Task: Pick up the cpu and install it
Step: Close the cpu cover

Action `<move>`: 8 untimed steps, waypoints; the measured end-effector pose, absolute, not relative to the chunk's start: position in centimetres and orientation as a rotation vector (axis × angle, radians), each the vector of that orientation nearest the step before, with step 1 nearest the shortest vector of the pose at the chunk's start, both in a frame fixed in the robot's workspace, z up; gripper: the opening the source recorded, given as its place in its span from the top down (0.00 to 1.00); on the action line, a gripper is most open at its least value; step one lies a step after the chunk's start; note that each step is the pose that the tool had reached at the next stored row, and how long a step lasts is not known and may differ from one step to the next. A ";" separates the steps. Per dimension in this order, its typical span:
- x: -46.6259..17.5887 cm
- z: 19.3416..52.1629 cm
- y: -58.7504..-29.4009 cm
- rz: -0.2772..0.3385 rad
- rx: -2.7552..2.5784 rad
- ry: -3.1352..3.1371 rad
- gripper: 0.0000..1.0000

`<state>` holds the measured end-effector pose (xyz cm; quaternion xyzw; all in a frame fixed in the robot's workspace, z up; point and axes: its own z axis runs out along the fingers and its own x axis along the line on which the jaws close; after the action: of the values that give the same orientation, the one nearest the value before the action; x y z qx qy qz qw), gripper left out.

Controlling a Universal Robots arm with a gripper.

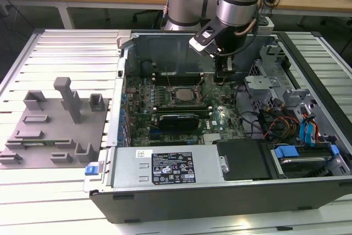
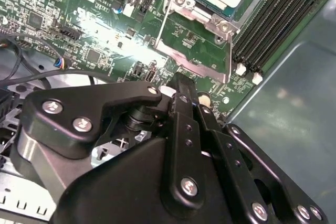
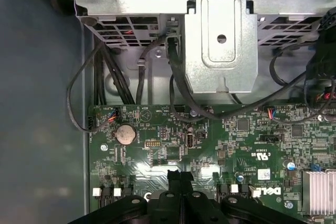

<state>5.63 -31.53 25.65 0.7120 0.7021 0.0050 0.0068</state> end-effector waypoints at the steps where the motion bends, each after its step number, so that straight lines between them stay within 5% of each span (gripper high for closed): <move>1: 5.6 25.6 -31.5 0.017 2.225 2.200 0.89; 8: 5.2 25.5 -31.5 0.018 2.224 2.202 0.89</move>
<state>5.23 -31.53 25.51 0.7107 0.7035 0.0057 0.0061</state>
